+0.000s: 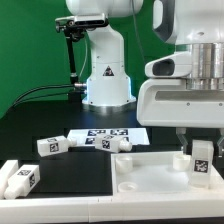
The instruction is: Assemble one leg
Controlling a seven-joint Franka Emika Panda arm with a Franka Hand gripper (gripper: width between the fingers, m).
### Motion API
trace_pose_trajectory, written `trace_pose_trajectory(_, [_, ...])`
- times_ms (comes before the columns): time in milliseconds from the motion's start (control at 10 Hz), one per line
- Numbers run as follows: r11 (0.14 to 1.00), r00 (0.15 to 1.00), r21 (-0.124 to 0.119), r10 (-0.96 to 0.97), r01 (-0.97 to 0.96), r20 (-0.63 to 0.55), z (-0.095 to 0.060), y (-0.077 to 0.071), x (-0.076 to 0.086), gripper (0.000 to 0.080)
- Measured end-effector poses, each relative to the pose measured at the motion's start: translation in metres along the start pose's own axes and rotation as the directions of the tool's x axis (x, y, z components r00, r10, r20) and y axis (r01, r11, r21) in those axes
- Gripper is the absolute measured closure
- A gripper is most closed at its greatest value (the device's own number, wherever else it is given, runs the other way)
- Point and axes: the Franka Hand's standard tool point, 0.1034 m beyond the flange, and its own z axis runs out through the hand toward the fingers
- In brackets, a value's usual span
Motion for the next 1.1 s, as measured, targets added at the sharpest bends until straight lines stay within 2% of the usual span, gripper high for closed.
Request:
trace_pose_trajectory(200, [0.949, 0.949, -0.006, 0.315, -0.315, -0.002, 0.0008, 0.0010, 0.0004, 0.0512])
trace_pose_trajectory(400, [0.755, 0.755, -0.009, 0.656, -0.656, 0.027, 0.0014, 0.0020, 0.0009, 0.0512])
trace_pose_trajectory(600, [0.547, 0.546, 0.008, 0.835, -0.837, 0.069, 0.0017, 0.0058, 0.0011, 0.0512])
trace_pose_trajectory(800, [0.546, 0.545, 0.006, 0.835, -0.838, 0.068, 0.0023, 0.0048, -0.0001, 0.0498])
trace_pose_trajectory(900, [0.568, 0.567, 0.007, 0.821, -0.823, 0.067, 0.0025, 0.0043, -0.0008, 0.0307])
trace_pose_trajectory(1000, [0.703, 0.702, 0.011, 0.709, -0.711, 0.061, 0.0025, 0.0018, -0.0030, 0.0200])
trace_pose_trajectory(1100, [0.851, 0.852, 0.038, 0.522, -0.524, 0.050, 0.0021, 0.0007, -0.0011, 0.0165])
